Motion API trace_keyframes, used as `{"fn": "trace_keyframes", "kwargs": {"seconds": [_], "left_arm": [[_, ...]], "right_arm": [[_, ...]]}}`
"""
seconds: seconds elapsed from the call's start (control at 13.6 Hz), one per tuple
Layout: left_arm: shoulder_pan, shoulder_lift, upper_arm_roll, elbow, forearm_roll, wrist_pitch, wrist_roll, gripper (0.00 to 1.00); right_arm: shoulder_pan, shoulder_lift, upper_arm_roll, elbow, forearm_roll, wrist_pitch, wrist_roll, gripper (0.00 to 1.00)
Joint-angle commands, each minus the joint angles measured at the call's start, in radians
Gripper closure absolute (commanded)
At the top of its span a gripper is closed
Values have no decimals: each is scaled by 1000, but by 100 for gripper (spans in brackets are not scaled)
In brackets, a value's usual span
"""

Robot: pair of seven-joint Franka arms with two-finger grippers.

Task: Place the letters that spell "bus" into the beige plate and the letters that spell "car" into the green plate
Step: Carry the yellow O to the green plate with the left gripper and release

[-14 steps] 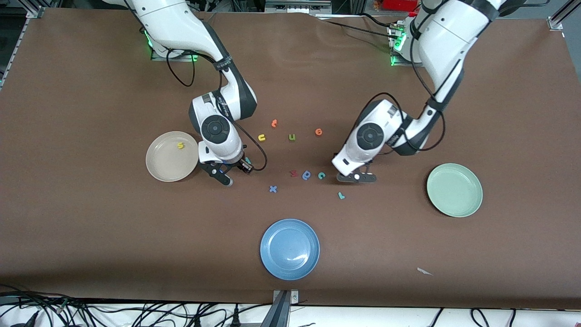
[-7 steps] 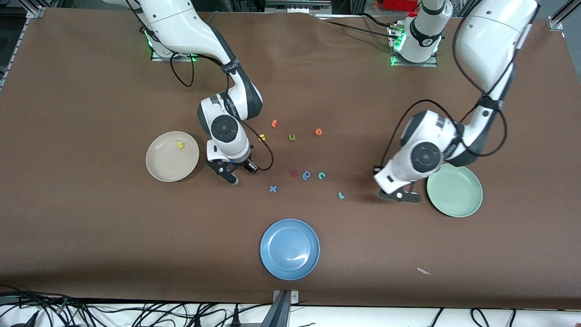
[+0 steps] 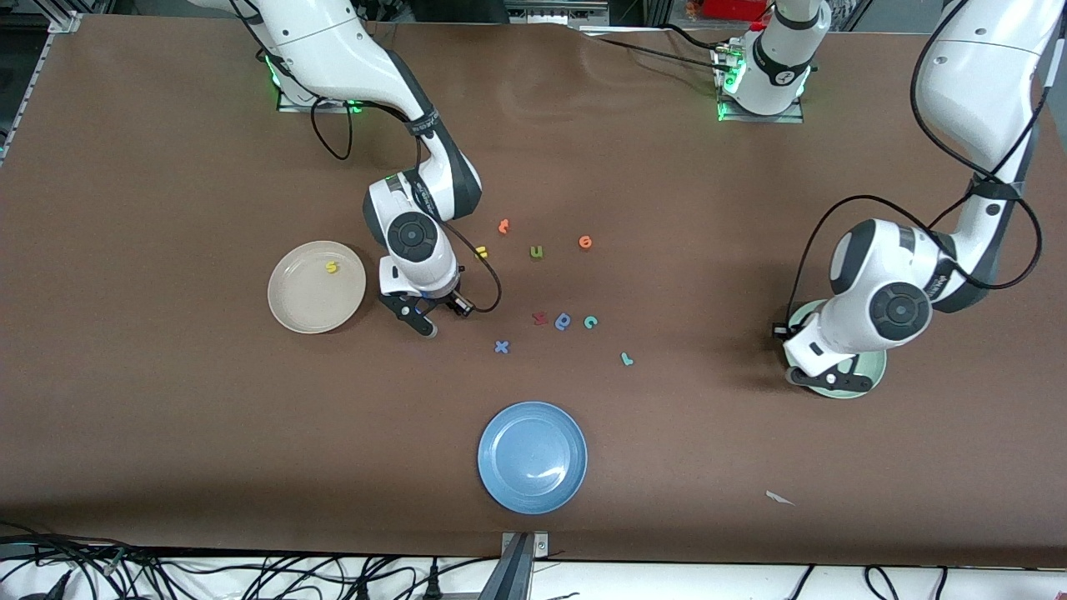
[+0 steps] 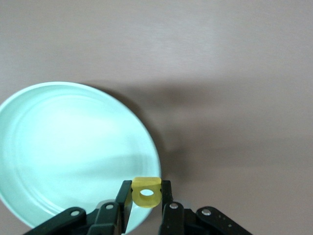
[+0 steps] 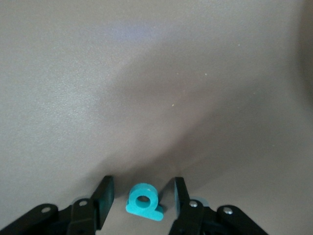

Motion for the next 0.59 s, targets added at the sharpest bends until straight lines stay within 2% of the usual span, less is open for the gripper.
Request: {"fn": "trace_keyframes", "kwargs": {"seconds": [0.0,0.07,0.15,0.22,0.29,0.37,0.51], "left_arm": [[29,-3,-4,7,31,-4,16,80],[39,13,-4,9,51,3,16,77],[45,23,-4,10,75,7,16,75],[55,31,-4,12,94,7,16,48],[58,34,-4,19,110,7,23,10],[59,40,-4,45,118,5,42,0],[52,40,-7,55,98,4,24,0]], "right_arm": [[11,-3,0,-21,15,25,-8,46],[13,-3,0,-19,15,24,-8,48],[13,-3,0,-19,15,24,-8,56],[14,-3,0,-21,15,24,-6,57],[14,-3,9,-21,15,25,-6,57],[14,-3,15,-21,15,25,-6,59],[14,-3,16,-22,15,25,-8,75]]}}
